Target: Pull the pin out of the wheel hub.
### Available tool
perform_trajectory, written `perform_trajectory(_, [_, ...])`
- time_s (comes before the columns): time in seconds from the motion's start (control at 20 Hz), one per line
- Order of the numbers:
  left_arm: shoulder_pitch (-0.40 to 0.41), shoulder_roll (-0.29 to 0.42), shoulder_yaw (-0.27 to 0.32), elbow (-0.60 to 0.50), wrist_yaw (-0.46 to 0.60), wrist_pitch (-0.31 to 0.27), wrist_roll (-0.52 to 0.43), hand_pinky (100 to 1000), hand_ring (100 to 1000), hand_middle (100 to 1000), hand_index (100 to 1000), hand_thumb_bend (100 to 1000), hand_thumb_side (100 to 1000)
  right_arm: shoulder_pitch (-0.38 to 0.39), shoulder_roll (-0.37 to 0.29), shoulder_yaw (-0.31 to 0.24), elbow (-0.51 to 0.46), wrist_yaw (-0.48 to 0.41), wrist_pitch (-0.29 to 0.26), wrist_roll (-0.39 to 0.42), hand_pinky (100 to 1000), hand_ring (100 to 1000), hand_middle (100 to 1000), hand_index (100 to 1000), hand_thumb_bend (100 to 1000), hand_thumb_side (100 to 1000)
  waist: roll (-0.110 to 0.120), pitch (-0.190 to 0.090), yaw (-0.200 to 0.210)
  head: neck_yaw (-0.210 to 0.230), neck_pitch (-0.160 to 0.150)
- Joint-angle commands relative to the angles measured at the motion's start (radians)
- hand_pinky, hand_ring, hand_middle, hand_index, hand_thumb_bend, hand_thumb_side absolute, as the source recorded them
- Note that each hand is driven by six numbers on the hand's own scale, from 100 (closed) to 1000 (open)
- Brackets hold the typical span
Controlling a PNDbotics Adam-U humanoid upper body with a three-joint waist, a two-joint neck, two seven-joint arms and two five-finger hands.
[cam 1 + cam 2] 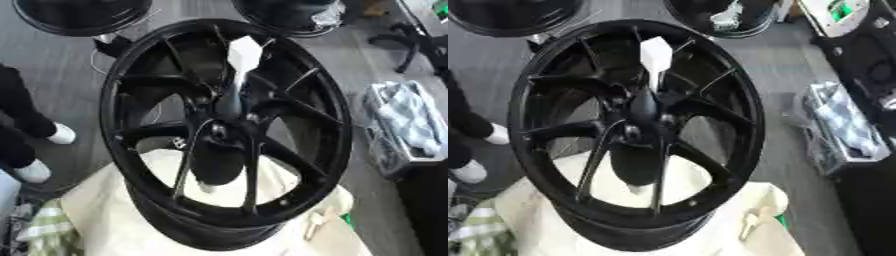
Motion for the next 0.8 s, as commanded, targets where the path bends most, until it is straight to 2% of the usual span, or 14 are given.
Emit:
perform_trajectory(0.05, [-0.003,0.011,0.011,-0.012,0.0,0.0,0.008,722,614,604,739,100,902,-0.016,-0.005,0.0,-0.002,0.049,-0.317,0.303,811,788,726,819,456,575,0.004,-0.023,-0.002,0.004,-0.001])
perform_trajectory(0.4, [-0.002,0.011,0.011,-0.011,0.003,0.002,0.016,722,616,607,747,100,904,-0.011,0.021,0.023,0.001,0.126,-0.317,0.276,805,782,718,820,455,605,0.005,-0.022,0.0,0.006,-0.001])
perform_trajectory(0.8, [0.0,0.01,0.011,-0.008,0.003,0.004,0.023,722,617,608,754,100,905,-0.008,0.029,0.038,-0.008,0.105,-0.317,0.309,795,770,707,821,455,605,0.006,-0.024,0.0,0.013,-0.001])
